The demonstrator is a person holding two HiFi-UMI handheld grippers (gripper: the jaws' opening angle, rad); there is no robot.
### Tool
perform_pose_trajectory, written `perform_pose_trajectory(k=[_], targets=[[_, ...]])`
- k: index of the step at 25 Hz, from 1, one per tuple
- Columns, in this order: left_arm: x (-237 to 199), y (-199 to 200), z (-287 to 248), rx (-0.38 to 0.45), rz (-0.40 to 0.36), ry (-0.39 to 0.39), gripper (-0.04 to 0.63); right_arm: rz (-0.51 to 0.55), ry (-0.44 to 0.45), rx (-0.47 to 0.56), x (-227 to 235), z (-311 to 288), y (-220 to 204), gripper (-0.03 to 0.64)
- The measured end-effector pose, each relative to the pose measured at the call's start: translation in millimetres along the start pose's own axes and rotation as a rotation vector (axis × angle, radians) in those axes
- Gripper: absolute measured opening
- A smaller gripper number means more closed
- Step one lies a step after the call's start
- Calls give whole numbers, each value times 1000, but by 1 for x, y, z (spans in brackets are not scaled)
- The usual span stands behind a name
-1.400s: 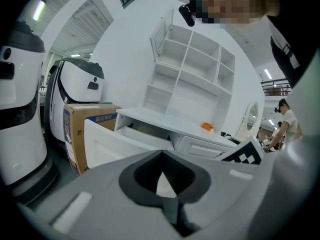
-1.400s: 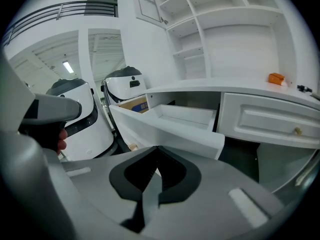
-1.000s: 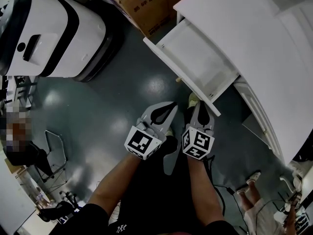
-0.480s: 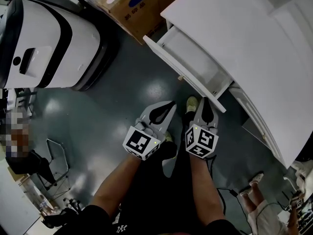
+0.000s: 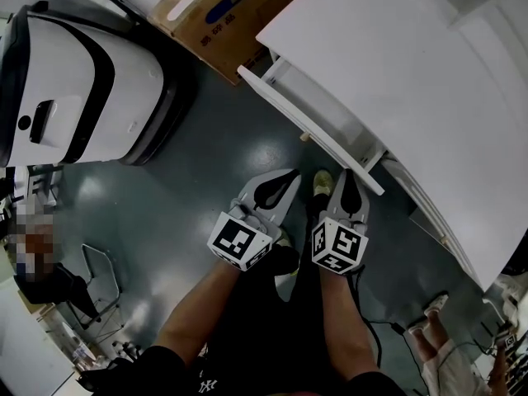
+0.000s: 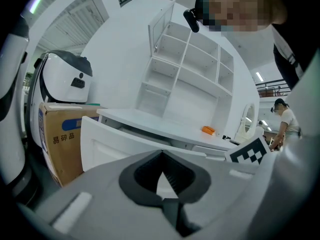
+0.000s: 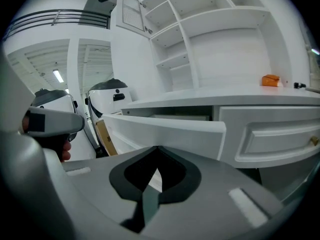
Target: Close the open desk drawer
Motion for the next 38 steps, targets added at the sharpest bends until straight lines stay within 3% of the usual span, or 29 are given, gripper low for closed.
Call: perform_pose_trajectory(k=[11, 38], targets=[[-13, -1, -23, 9, -10, -2, 1, -76, -38, 52, 19, -28, 18, 21], [-30, -2, -39, 27, -17, 31, 1, -59, -57, 126, 41, -61, 36, 25]])
Point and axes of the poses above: the fingertips, and each gripper's own axes: z backward along the fingers, x to its right, y out of its top, the point moved 1 cm from there along z, backward along the fingers, and after that the axes turned 3 degrees about -z, right-handed, at the moved point
